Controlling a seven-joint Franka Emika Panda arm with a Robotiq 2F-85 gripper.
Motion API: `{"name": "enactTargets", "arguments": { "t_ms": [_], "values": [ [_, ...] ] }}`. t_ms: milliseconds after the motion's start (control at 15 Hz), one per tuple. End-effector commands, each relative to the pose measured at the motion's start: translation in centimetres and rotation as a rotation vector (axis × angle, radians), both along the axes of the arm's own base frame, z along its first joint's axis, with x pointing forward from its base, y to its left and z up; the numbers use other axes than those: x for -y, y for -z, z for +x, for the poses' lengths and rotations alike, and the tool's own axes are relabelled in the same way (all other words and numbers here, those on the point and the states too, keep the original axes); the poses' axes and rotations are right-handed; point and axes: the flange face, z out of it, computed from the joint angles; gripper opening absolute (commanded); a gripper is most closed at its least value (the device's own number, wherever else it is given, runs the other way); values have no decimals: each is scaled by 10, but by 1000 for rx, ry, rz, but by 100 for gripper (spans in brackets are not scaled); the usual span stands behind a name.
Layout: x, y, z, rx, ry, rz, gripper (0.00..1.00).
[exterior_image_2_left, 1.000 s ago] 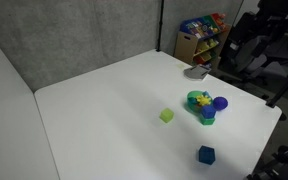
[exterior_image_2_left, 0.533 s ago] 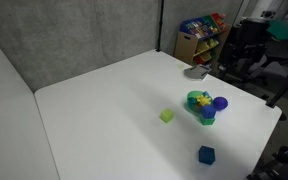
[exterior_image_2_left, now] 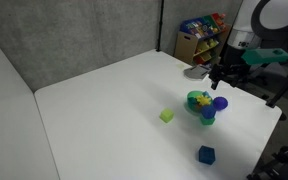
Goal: Remove the yellow microbe shaped toy from the bowl and put it on the worktop
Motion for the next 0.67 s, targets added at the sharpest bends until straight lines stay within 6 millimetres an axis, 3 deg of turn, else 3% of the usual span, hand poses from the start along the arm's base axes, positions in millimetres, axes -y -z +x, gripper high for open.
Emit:
{"name": "enactTargets", "arguments": {
  "t_ms": [0, 600],
  "values": [
    [20, 20, 22, 20, 15, -48, 100],
    [60, 74, 54, 60, 74, -91, 100]
  ]
}}
